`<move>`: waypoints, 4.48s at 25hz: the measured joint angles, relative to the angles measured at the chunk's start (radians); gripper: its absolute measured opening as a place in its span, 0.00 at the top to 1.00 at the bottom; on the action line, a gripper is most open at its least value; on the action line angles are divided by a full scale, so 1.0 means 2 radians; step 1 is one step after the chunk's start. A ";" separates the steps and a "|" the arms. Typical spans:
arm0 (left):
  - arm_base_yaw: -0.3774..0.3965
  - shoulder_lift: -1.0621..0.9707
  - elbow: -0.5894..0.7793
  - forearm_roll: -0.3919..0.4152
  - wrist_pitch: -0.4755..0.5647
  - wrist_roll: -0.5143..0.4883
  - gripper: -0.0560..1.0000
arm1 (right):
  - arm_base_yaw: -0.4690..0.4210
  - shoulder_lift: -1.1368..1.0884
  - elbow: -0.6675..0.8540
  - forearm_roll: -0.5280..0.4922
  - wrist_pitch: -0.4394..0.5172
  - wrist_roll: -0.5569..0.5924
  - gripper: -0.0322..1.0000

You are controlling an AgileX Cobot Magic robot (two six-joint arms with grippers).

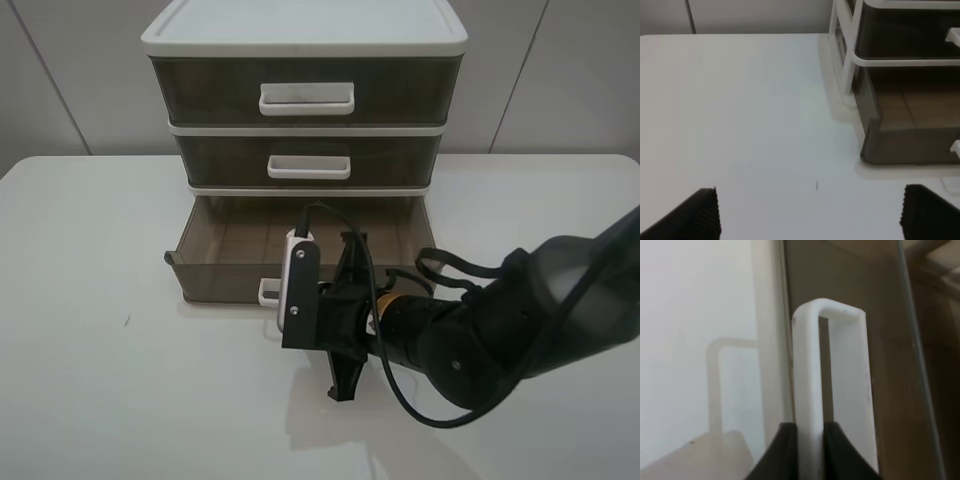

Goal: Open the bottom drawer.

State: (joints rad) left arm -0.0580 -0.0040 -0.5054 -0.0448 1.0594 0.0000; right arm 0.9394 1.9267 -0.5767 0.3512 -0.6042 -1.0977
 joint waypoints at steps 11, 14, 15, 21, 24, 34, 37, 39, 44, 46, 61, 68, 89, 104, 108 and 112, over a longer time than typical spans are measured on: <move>0.000 0.000 0.000 0.000 0.000 0.000 0.24 | 0.063 -0.022 0.020 0.064 -0.012 0.000 0.86; 0.000 0.000 0.000 0.000 0.000 0.000 0.24 | 0.072 -0.023 0.025 0.073 -0.016 0.000 0.86; 0.000 0.000 0.000 0.000 0.000 0.000 0.24 | 0.077 -0.023 0.026 0.073 -0.016 0.000 0.86; 0.000 0.000 0.000 0.000 0.000 0.000 0.24 | 0.080 -0.023 0.035 0.080 -0.019 0.000 0.86; 0.000 0.000 0.000 0.000 0.000 0.000 0.24 | 0.080 -0.023 0.035 0.080 -0.024 0.000 0.86; 0.000 0.000 0.000 0.000 0.000 0.000 0.24 | 0.082 -0.023 0.035 0.079 -0.028 0.000 0.52; 0.000 0.000 0.000 0.000 0.000 0.000 0.24 | 0.082 -0.024 0.035 0.079 -0.029 0.000 0.42; 0.000 0.000 0.000 0.000 0.000 0.000 0.24 | 0.082 -0.030 0.036 0.079 -0.029 0.000 0.40; 0.000 0.000 0.000 0.000 0.000 0.000 0.24 | 0.103 -0.092 0.036 0.130 -0.015 0.000 0.39; 0.000 0.000 0.000 0.000 0.000 0.000 0.24 | 0.106 -0.132 0.037 0.148 0.012 0.001 0.37; 0.000 0.000 0.000 0.000 0.000 0.000 0.24 | -0.108 -0.360 0.037 0.219 0.272 0.093 0.25; 0.000 0.000 0.000 0.000 0.000 0.000 0.24 | -0.291 -0.471 0.037 -0.021 0.454 0.406 0.25; 0.000 0.000 0.000 0.000 0.000 0.000 0.24 | -0.415 -0.868 -0.063 -0.227 0.874 0.566 0.25; 0.000 0.000 0.000 0.000 0.000 0.000 0.24 | -0.415 -0.949 0.013 -0.240 0.862 0.566 0.25; 0.000 0.000 0.000 0.000 0.000 0.000 0.24 | -0.415 -0.963 0.027 -0.240 0.840 0.566 0.25; 0.000 0.000 0.000 0.000 0.000 0.000 0.24 | -0.415 -0.965 0.027 -0.240 0.836 0.566 0.25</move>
State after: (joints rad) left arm -0.0580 -0.0040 -0.5054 -0.0448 1.0594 0.0000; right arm 0.1088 -0.0035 -0.5237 -0.1292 1.0685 0.0337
